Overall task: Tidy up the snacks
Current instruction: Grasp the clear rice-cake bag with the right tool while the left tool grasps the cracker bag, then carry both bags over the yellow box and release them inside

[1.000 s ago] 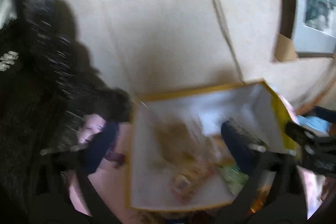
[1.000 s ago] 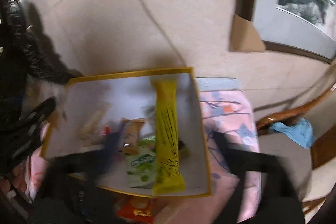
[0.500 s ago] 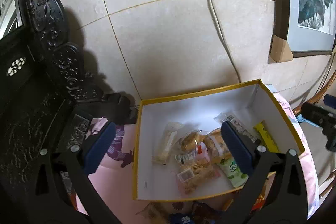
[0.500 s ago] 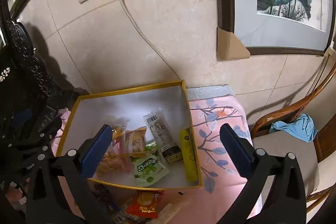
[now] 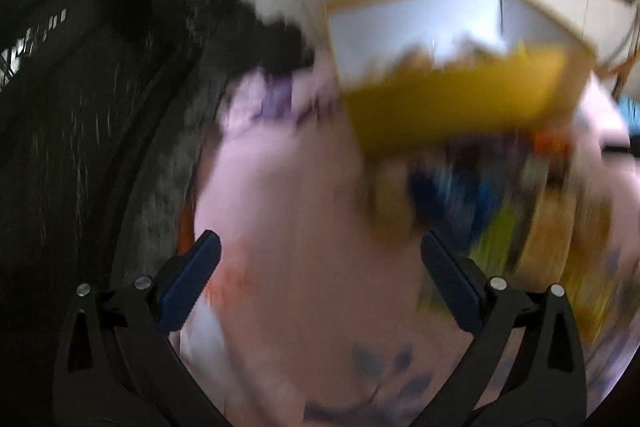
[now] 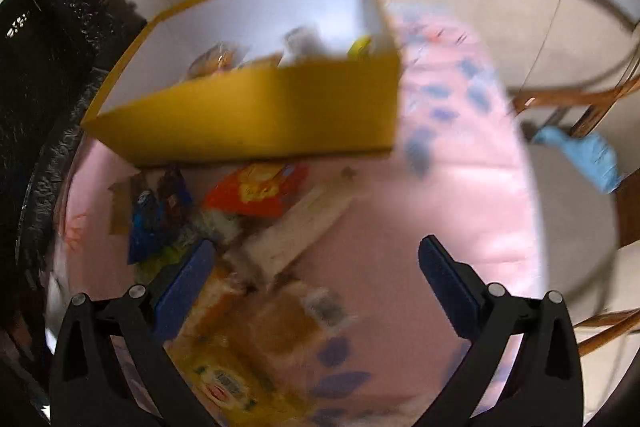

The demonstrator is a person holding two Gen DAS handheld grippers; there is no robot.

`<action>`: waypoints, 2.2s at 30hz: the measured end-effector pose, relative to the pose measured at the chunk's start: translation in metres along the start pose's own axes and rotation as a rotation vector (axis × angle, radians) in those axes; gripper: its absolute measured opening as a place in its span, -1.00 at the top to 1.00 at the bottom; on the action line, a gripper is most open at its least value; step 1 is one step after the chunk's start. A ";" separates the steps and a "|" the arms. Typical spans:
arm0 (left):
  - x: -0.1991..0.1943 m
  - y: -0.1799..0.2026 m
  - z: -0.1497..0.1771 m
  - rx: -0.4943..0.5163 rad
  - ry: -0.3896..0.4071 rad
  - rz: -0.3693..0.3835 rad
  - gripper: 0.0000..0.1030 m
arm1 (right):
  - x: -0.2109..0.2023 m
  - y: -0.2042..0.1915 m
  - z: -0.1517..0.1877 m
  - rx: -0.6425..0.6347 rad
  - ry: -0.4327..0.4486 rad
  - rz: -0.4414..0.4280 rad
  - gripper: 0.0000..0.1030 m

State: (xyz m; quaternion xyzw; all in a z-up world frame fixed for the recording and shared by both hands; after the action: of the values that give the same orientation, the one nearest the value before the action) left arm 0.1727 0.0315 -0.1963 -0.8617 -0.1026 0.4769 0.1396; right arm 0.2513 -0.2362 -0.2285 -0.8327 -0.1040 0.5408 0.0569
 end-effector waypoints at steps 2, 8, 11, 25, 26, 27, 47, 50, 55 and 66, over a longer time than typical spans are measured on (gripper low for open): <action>0.006 0.000 0.025 0.009 -0.055 -0.016 -0.96 | 0.020 -0.007 -0.005 0.044 -0.014 -0.031 -0.97; 0.009 0.011 0.074 -0.007 -0.142 0.011 -0.96 | 0.064 0.008 0.001 0.181 -0.114 0.052 -0.97; 0.009 0.020 0.086 0.020 -0.167 -0.018 -0.96 | 0.066 0.002 0.006 0.148 -0.059 0.068 -0.17; -0.004 0.126 0.018 0.164 0.021 0.180 -0.96 | -0.027 0.018 0.050 0.061 0.034 0.034 0.38; -0.005 0.133 0.014 0.182 0.029 0.186 -0.96 | -0.034 0.023 0.054 0.068 0.039 0.028 0.38; -0.005 0.143 0.009 0.208 0.048 0.192 -0.96 | -0.039 0.025 0.055 0.075 0.046 0.030 0.38; -0.017 0.156 -0.003 0.200 0.023 0.362 0.10 | -0.096 0.037 0.057 0.116 0.146 -0.080 0.38; -0.048 0.135 -0.016 0.098 0.059 0.376 0.10 | -0.113 0.027 0.047 0.077 0.179 -0.102 0.38; -0.094 0.105 -0.052 0.036 0.199 0.369 0.10 | -0.147 0.000 0.022 -0.039 0.273 -0.113 0.38; -0.069 0.036 -0.179 -0.088 0.318 0.193 0.10 | -0.160 -0.029 -0.096 -0.127 0.464 -0.130 0.38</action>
State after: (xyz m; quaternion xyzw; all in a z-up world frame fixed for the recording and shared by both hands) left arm 0.2908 -0.0490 -0.0628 -0.9373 -0.0170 0.3410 0.0696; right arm 0.2728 -0.2443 -0.0409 -0.9280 -0.1753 0.3228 0.0618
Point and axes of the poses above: each gripper's, at about its wrist camera, not at the fingertips, and x roughly the way its jaws point, y to its right, z to its underside, the point moved 5 cm from there along x, roughly the way its jaws point, and after that the axes turned 2 degrees about -y, right-handed, at the moved point
